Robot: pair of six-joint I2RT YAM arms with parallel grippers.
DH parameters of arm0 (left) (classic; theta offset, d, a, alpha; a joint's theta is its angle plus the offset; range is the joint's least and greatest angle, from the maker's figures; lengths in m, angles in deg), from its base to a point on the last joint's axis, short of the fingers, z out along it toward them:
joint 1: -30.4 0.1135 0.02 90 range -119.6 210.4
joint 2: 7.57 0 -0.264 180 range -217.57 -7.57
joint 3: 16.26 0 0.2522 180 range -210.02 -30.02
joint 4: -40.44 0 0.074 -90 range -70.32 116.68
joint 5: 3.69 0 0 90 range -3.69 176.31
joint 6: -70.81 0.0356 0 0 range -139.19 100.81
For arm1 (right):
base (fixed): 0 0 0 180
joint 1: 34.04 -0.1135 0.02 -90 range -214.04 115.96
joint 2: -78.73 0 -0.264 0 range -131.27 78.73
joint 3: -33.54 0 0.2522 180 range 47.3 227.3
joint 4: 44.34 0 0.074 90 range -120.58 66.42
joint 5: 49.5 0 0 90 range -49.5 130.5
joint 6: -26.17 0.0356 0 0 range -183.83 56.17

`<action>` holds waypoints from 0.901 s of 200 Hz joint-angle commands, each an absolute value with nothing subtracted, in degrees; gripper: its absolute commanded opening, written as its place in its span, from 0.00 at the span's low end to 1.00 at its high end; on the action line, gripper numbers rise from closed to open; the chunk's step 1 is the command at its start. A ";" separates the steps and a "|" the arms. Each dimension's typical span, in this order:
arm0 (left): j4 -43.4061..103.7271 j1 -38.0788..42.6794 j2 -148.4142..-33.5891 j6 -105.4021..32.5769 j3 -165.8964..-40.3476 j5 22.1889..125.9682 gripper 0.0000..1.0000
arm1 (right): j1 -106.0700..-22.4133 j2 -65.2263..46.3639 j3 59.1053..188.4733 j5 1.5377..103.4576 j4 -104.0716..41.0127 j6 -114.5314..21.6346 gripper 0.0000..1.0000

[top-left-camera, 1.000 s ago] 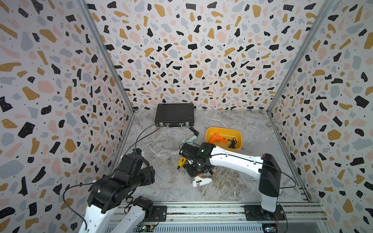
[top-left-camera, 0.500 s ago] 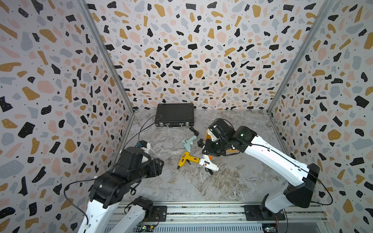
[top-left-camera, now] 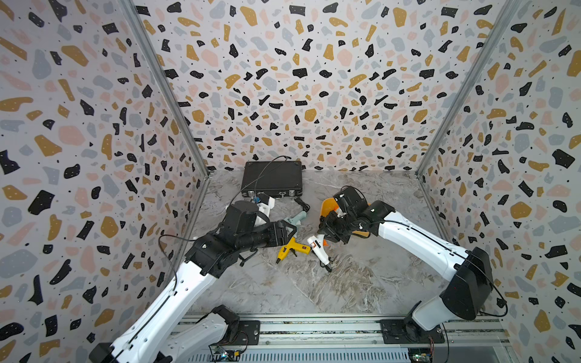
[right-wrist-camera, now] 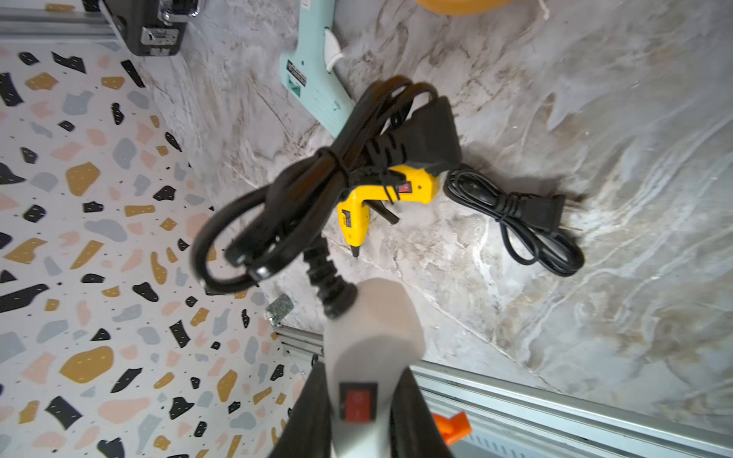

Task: Put the hot melt glue gun into the storage box
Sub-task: Pick up the hot melt adhesive gun from the center of the board.

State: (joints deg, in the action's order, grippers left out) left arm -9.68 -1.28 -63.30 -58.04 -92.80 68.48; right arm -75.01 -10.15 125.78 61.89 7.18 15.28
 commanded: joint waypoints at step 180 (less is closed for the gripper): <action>10.57 -9.51 -75.54 -62.52 -87.50 63.00 0.62 | -69.15 -12.15 132.25 73.28 5.64 16.86 0.00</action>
State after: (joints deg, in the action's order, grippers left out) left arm 6.78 -8.01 -74.60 -62.35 -88.21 61.93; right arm -69.24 -13.25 129.71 71.85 4.99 17.92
